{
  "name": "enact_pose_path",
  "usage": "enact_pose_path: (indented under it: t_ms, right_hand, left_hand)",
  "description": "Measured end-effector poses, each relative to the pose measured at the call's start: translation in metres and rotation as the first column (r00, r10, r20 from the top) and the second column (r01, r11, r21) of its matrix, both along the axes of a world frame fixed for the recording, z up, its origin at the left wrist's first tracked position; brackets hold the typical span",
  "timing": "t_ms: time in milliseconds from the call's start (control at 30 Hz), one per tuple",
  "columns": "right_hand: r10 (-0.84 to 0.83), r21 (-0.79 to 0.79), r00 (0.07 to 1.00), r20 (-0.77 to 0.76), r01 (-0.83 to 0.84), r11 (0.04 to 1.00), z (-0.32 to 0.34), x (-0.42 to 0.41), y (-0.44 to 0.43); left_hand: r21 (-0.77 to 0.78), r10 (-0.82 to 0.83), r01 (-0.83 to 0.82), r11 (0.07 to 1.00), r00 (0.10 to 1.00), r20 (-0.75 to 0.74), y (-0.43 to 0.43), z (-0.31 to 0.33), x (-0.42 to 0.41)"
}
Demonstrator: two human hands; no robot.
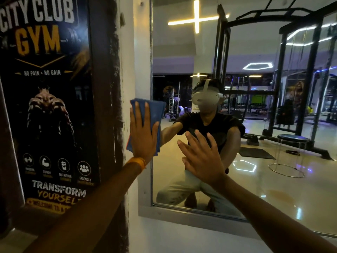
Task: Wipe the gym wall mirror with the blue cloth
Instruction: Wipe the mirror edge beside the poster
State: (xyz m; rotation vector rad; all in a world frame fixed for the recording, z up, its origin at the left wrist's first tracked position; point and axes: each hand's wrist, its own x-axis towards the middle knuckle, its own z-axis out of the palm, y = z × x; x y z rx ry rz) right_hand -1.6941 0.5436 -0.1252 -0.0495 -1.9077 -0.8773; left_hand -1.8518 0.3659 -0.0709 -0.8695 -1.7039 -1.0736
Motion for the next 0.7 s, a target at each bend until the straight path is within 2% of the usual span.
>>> enact_pose_path:
  t_ms: [67, 133, 267, 333, 433, 567, 633, 700]
  right_hand:
    - [0.024, 0.003, 0.999, 0.021, -0.024, 1.0, 0.018, 0.004, -0.008]
    - [0.049, -0.035, 0.999, 0.016, -0.048, 0.998, 0.053, 0.005, -0.013]
    - [-0.013, -0.123, 0.994, -0.105, 0.0, 0.992, 0.152, -0.008, -0.013]
    - [-0.04, -0.157, 0.988, -0.148, 0.016, 0.987, 0.177, -0.014, -0.01]
    - [-0.087, -0.137, 0.982, -0.17, 0.064, 0.988, 0.171, -0.024, -0.004]
    - [-0.063, -0.143, 0.984, -0.165, 0.039, 0.989, 0.164, -0.023, -0.003]
    - [-0.039, -0.146, 0.984, -0.175, 0.014, 0.989, 0.164, -0.022, -0.005]
    - [-0.023, -0.142, 0.985, -0.174, -0.002, 0.99, 0.164, -0.023, -0.005]
  left_hand:
    - [-0.055, -0.052, 0.053, 0.997, 0.998, 0.025, -0.01, -0.017, -0.005]
    - [-0.054, -0.074, 0.078, 0.996, 0.996, 0.057, -0.013, -0.005, -0.004]
    - [-0.019, -0.049, 0.049, 0.999, 0.999, -0.007, -0.005, 0.077, -0.001]
    - [0.034, -0.035, 0.036, 0.999, 0.999, -0.026, -0.001, 0.119, -0.005]
    - [0.087, -0.045, 0.047, 0.995, 0.999, -0.022, 0.004, 0.114, -0.006]
    - [-0.018, -0.044, 0.044, 0.999, 0.999, -0.006, -0.005, 0.028, 0.0]
    - [-0.049, -0.066, 0.064, 0.997, 0.997, -0.04, -0.011, 0.038, -0.011]
    - [-0.027, -0.067, 0.066, 0.997, 0.995, -0.068, -0.008, 0.085, -0.018]
